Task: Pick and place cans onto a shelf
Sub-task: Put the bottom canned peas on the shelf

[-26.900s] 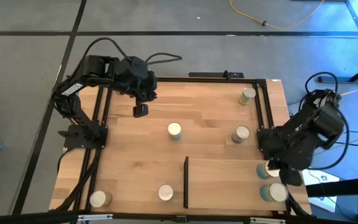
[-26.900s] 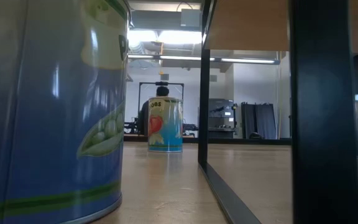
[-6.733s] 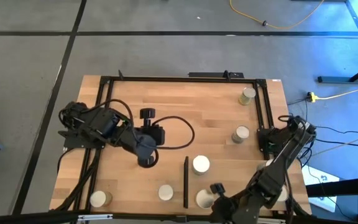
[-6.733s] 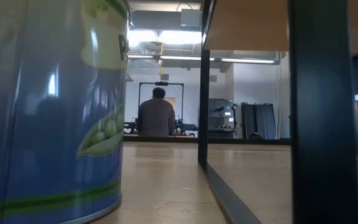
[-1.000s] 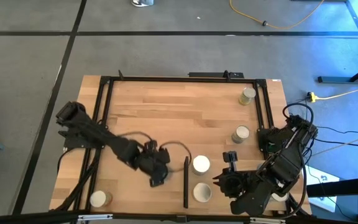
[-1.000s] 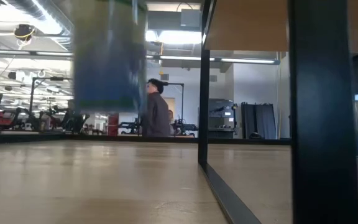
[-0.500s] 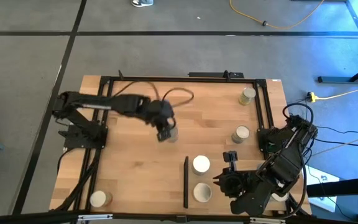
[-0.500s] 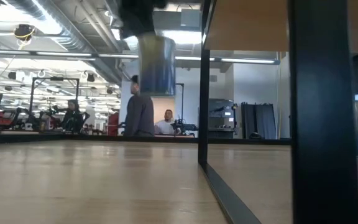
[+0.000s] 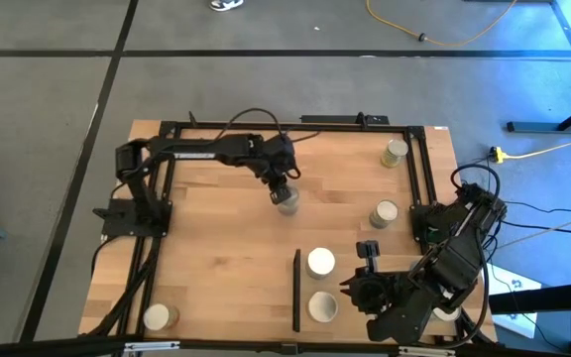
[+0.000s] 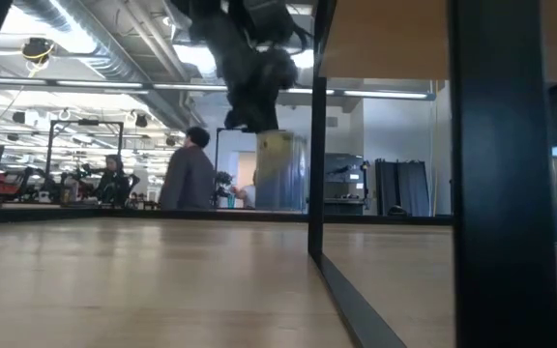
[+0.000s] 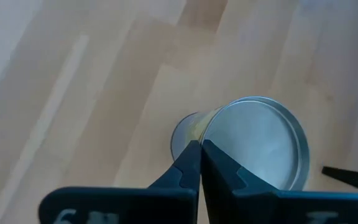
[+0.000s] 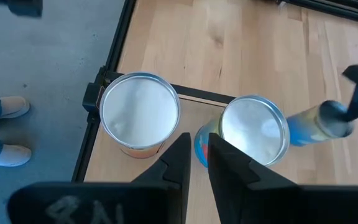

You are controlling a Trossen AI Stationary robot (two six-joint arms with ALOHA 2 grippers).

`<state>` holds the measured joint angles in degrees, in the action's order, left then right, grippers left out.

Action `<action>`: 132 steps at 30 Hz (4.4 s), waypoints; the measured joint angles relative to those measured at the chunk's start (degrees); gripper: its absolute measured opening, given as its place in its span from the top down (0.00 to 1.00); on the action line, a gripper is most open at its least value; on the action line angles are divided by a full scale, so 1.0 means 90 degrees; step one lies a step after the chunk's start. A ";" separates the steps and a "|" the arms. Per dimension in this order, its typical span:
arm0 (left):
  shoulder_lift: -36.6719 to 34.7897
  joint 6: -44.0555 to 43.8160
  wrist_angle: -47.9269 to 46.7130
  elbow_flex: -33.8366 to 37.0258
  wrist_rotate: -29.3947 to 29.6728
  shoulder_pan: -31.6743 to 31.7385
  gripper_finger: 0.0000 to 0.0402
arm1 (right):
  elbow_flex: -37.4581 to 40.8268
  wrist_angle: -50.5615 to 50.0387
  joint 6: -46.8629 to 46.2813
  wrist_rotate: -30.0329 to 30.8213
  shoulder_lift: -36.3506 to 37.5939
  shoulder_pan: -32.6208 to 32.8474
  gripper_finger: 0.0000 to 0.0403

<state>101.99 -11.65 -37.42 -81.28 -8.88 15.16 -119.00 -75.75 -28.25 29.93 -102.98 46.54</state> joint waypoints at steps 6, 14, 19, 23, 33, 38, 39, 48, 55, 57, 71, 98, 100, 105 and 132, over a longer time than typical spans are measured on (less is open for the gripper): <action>0.0465 0.0036 0.0117 0.0000 -0.0174 -0.0005 1.00 | 0.0000 0.0000 -0.0010 0.0002 0.0000 0.0000 0.86; 0.0535 0.0314 0.0325 -0.0012 -0.0085 -0.0094 0.99 | -0.0002 -0.0002 -0.0146 0.0002 0.0000 0.0000 0.86; 0.0542 0.0200 0.0402 -0.0010 0.0030 -0.0174 0.95 | -0.0002 -0.0002 -0.0148 0.0000 0.0000 0.0000 0.86; 0.0542 0.0179 0.0408 -0.0010 0.0069 -0.0233 0.90 | -0.0002 -0.0005 -0.0148 0.0000 0.0000 0.0000 0.86; 0.0564 -0.0138 0.0138 -0.0829 0.0075 -0.0228 0.88 | -0.0002 -0.0002 -0.0141 0.0000 0.0000 0.0000 0.86; 0.0561 0.0043 -0.0825 -0.1850 0.0081 -0.0270 0.88 | -0.0038 -0.0022 -0.0050 -0.0001 0.0010 0.0001 0.86; 0.0561 0.0045 -0.1115 -0.2101 0.0092 -0.0299 0.89 | -0.0076 -0.0042 -0.0046 0.0000 0.0028 0.0000 0.86; 0.0554 0.0267 -0.2971 -0.4152 0.0658 -0.1359 0.88 | -0.1374 -0.1688 0.0036 0.0482 0.0121 -0.0275 0.86; 0.0542 0.0136 -0.3850 -0.5268 0.1270 -0.2351 0.89 | -0.1666 -0.1602 0.1682 -0.0028 0.0446 -0.1115 0.86; 0.0542 0.0074 -0.4204 -0.5507 0.1293 -0.2604 0.88 | -0.1666 -0.1579 0.2234 -0.0345 0.0517 -0.1424 0.86; 0.0103 -0.0960 -0.5854 -0.5905 0.2804 -0.3527 0.88 | -0.1514 -0.1579 0.5162 -0.2217 0.0702 -0.3812 0.86; -0.1655 0.0142 -0.5846 -0.5899 0.2931 -0.2629 0.89 | 0.2189 0.0940 0.6028 -0.2283 0.0690 -0.5291 0.86; -0.1690 0.0142 -0.5846 -0.5906 0.2934 -0.2592 0.89 | 0.2366 0.1112 0.6028 -0.2285 0.0690 -0.5337 0.85; -0.1658 0.0142 -0.5844 -0.5901 0.2934 -0.2554 0.89 | 0.2716 0.1753 0.5392 -0.2306 0.0685 -0.5518 0.81; -0.1668 0.0123 -0.5844 -0.5903 0.2936 -0.2555 0.89 | 0.4748 0.4628 0.2150 -0.4291 0.0617 -0.6239 0.82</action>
<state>86.98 -10.55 -90.02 -134.41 17.54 -7.84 -76.27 -34.10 -8.90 -8.69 -97.43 -9.61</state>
